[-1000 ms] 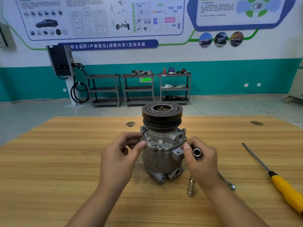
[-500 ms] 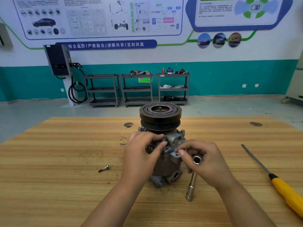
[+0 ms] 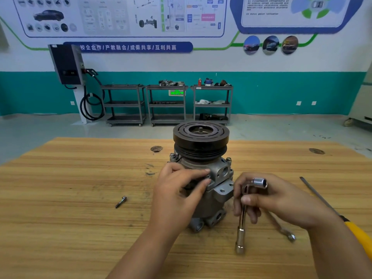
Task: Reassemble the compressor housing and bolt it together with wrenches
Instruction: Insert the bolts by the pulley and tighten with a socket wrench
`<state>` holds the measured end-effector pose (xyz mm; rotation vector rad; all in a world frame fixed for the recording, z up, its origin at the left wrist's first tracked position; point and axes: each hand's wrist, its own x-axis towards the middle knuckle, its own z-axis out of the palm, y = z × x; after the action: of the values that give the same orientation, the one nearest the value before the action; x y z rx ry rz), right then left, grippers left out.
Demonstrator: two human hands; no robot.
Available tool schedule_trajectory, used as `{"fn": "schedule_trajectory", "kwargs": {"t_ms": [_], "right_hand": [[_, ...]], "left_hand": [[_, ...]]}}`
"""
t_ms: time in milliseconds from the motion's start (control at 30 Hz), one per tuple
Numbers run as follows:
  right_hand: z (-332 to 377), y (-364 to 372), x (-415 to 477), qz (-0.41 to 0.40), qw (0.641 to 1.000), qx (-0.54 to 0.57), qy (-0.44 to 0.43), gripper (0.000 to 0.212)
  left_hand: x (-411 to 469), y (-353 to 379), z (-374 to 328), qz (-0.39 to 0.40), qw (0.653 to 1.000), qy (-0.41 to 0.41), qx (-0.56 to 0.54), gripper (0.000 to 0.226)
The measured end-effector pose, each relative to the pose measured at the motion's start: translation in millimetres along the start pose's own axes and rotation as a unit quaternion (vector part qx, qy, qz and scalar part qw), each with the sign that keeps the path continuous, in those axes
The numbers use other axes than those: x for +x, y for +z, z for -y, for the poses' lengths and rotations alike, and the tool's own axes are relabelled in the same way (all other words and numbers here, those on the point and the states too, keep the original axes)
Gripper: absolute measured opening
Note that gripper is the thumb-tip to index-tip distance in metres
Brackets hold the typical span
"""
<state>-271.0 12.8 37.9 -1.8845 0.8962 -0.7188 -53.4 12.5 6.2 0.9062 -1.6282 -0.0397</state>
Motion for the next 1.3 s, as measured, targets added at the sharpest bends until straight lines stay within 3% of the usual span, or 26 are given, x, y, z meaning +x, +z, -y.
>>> {"fn": "schedule_trajectory", "kwargs": {"t_ms": [300,500,700,1300], "right_hand": [[77.3,-20.2,39.0,-0.050,0.978,-0.019,-0.204,0.012],[90.9,-18.8,66.5,-0.148,0.946,0.027,-0.288,0.015],[74.4,-8.6,76.8,-0.168,0.941,0.051,-0.290,0.015],[80.0,-0.7,71.1,-0.052,0.973,-0.009,-0.227,0.018]], "left_hand": [[-4.7,7.3,-1.4,0.018,0.995,-0.096,-0.036,0.017],[-6.0,10.4,-3.9,0.024,0.984,-0.168,-0.053,0.042],[-7.6,9.9,-6.7,0.017,0.986,-0.160,-0.047,0.043],[-10.0,11.1,-3.3,0.018,0.980,-0.180,-0.078,0.045]]}}
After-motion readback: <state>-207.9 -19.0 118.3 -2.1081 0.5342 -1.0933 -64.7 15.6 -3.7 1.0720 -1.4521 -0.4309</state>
